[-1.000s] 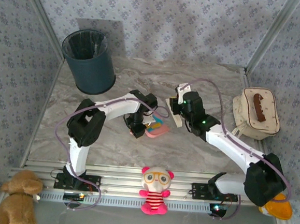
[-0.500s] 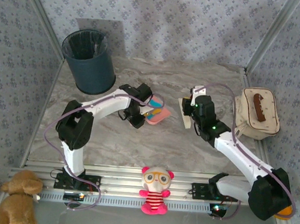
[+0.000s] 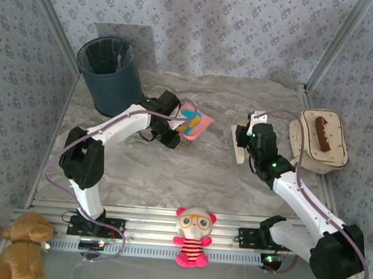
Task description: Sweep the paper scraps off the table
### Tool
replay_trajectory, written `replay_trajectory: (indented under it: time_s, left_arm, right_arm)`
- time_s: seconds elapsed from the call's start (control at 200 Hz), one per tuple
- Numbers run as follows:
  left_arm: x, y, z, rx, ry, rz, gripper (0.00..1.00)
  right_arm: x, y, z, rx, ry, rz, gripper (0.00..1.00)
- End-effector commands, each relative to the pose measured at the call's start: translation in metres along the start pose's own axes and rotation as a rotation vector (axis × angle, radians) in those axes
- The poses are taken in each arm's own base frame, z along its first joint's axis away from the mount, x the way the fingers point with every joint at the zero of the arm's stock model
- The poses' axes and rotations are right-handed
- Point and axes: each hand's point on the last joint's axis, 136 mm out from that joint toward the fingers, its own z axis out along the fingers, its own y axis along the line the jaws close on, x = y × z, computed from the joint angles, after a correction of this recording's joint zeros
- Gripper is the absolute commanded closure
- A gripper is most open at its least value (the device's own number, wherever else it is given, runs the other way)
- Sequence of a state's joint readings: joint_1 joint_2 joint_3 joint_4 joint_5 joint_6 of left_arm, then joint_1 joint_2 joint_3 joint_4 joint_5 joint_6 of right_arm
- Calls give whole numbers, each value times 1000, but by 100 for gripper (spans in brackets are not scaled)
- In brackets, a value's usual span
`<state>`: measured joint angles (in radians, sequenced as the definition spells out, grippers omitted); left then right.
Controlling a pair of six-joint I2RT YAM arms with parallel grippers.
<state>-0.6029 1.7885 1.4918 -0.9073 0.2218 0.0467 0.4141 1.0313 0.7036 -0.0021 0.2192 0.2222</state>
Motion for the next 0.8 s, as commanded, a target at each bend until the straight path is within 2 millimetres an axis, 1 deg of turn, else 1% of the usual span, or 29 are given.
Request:
replay_trajectory:
  time_s: [0.0,0.18,0.37,0.515,0.795]
  left_arm:
    - [-27,-13,-40,78,-147,-4,100]
    - [-38,-6,-63,104,-219,-34,100]
    - [-54,-2,-94,163,-314,-66,100]
    - [-65,8,-120,187,-382,-93,100]
    - [-80,27,-156,195,-474,-140,100]
  right_arm:
    - [-4,-1,-5,-12,-15,31,100]
    - [-5,-3,-6,-13,-17,39,100]
    - [-4,-2,-5,-26,-13,50,100]
    - [-4,-2,-5,-25,-11,59,100]
    - [-5,-1,-5,-34,-13,66,100]
